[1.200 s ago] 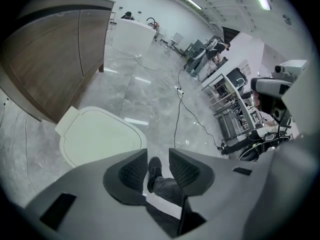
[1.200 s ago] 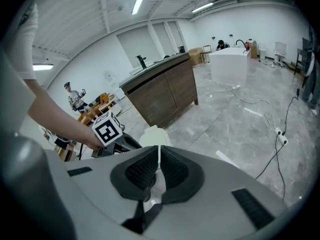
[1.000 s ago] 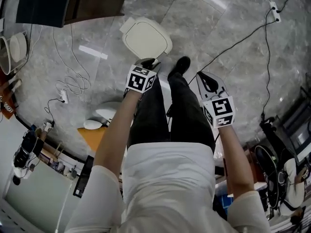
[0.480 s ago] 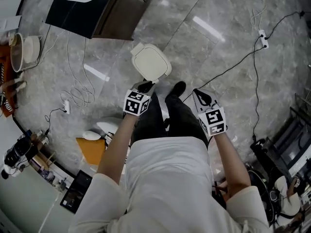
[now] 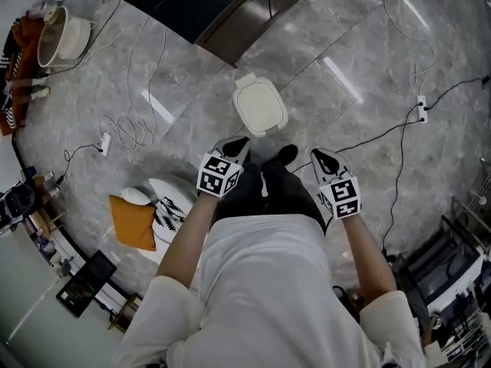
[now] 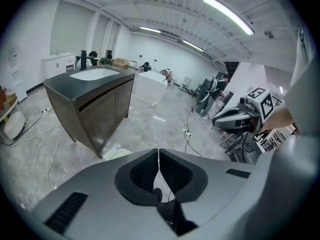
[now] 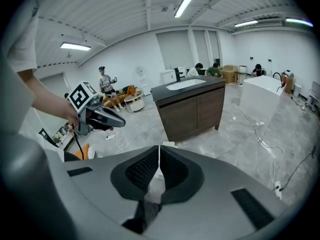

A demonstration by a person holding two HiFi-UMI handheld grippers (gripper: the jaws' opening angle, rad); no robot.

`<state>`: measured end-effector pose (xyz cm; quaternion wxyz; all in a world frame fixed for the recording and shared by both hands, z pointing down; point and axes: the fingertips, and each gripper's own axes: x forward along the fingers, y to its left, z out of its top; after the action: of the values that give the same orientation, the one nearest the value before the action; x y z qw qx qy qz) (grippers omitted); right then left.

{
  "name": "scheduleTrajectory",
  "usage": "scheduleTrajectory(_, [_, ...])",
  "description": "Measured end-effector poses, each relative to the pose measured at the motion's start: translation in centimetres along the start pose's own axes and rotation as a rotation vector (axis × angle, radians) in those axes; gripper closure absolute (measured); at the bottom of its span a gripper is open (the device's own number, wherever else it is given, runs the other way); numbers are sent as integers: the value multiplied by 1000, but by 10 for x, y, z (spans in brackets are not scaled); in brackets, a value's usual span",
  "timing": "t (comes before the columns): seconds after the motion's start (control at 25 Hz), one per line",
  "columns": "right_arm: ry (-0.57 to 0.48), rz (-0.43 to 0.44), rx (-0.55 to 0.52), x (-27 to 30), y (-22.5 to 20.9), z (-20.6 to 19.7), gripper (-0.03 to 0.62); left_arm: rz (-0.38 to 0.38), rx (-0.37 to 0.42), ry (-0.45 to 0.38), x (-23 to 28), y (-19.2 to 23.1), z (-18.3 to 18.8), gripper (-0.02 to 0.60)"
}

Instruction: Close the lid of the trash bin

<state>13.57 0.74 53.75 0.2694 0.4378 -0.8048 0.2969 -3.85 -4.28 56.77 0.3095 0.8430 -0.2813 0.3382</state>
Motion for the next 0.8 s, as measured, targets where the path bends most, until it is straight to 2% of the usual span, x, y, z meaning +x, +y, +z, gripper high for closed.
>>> scheduleTrajectory(0.28, [-27, 1, -55, 0, 46, 25, 560, 42, 33, -85, -69, 9, -11, 561])
scheduleTrajectory(0.44, [-46, -18, -77, -1, 76, 34, 560, 54, 21, -120, -103, 21, -20, 563])
scheduleTrajectory(0.6, [-54, -14, -109, -1, 108, 34, 560, 36, 2, -147, -129, 24, -33, 563])
scheduleTrajectory(0.8, [-68, -21, -161, -7, 144, 38, 562, 19, 25, -187, -162, 20, -46, 563])
